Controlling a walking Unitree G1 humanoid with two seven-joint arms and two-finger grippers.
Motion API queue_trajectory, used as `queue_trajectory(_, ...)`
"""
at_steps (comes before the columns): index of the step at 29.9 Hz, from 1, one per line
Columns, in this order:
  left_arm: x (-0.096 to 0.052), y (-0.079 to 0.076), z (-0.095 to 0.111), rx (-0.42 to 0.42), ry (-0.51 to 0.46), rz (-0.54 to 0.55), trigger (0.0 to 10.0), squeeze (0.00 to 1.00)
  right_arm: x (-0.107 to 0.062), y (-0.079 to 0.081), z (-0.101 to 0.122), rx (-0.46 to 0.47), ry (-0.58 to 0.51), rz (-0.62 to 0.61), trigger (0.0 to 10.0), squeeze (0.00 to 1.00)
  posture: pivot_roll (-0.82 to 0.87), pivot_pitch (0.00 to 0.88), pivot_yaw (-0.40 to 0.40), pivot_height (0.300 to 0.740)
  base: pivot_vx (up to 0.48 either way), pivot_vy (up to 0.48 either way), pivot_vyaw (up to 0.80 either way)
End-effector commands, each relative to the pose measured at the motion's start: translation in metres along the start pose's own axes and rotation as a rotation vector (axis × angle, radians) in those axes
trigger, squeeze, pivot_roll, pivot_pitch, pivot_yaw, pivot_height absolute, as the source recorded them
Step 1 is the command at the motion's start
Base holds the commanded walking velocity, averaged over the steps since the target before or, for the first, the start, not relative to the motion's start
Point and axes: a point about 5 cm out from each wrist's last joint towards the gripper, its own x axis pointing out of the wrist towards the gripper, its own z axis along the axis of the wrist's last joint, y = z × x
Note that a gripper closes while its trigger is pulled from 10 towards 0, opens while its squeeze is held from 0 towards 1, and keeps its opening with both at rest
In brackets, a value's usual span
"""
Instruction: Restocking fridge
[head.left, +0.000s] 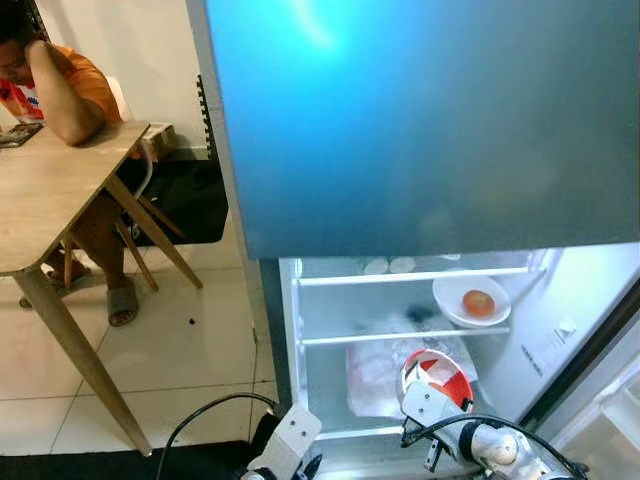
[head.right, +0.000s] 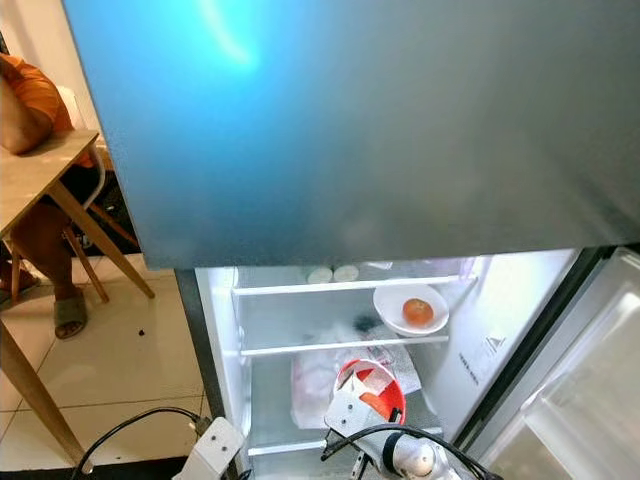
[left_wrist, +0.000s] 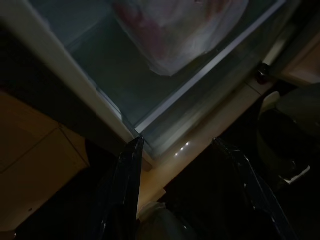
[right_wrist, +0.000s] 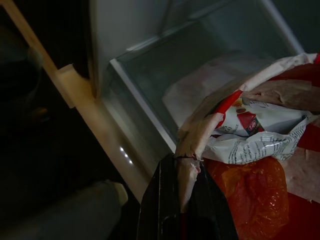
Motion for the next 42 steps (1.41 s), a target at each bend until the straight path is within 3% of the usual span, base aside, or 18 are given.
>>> queue_trajectory(1, 0.003, 0.002, 0.010, 0.000, -0.048, 0.008, 10.0, 0.00, 0.001, -0.014, 0.019, -0.041, -0.067, -0.037, 10.0, 0.00, -0.04, 0.006, -0.035, 0.641, 0.000, 0.000, 0.00)
queue_trajectory(10, 0.007, 0.008, 0.023, -0.007, -0.095, 0.021, 10.0, 0.00, 0.000, -0.030, 0.034, -0.093, -0.085, -0.058, 10.0, 0.00, -0.03, 0.007, -0.039, 0.641, 0.000, 0.000, 0.00)
queue_trajectory(15, 0.011, 0.014, 0.035, -0.013, -0.128, 0.025, 10.0, 0.00, -0.002, -0.044, 0.044, -0.129, -0.083, -0.072, 10.0, 0.00, -0.03, 0.032, -0.039, 0.617, 0.000, 0.000, 0.00)
queue_trajectory(21, 0.014, 0.015, 0.043, 0.005, -0.143, 0.012, 10.0, 0.00, -0.003, -0.051, 0.048, -0.172, -0.073, -0.076, 10.0, 0.00, -0.03, 0.064, -0.045, 0.617, 0.000, 0.000, 0.00)
queue_trajectory(23, 0.016, 0.014, 0.051, 0.031, -0.175, -0.016, 10.0, 0.00, -0.007, -0.063, 0.052, -0.207, -0.053, -0.082, 10.0, 0.00, -0.02, 0.130, -0.046, 0.617, 0.000, 0.000, 0.00)
queue_trajectory(25, 0.016, 0.014, 0.051, 0.031, -0.175, -0.016, 10.0, 0.00, -0.007, -0.063, 0.052, -0.207, -0.053, -0.082, 10.0, 0.00, -0.02, 0.130, -0.046, 0.617, 0.000, 0.000, 0.00)
queue_trajectory(29, 0.015, 0.006, 0.062, 0.072, -0.240, -0.075, 10.0, 0.00, -0.013, -0.083, 0.059, -0.244, -0.031, -0.124, 10.0, 0.00, -0.01, 0.197, -0.051, 0.617, 0.000, 0.000, 0.00)
queue_trajectory(33, 0.014, 0.005, 0.064, 0.079, -0.255, -0.087, 10.0, 0.00, -0.015, -0.087, 0.061, -0.251, -0.031, -0.134, 10.0, 0.00, -0.01, 0.204, -0.052, 0.617, 0.000, 0.000, 0.00)
queue_trajectory(42, 0.009, -0.012, 0.067, 0.130, -0.295, -0.183, 10.0, 0.00, -0.029, -0.118, 0.074, -0.320, 0.002, -0.208, 10.0, 0.00, 0.00, 0.262, -0.040, 0.617, 0.000, 0.000, 0.00)
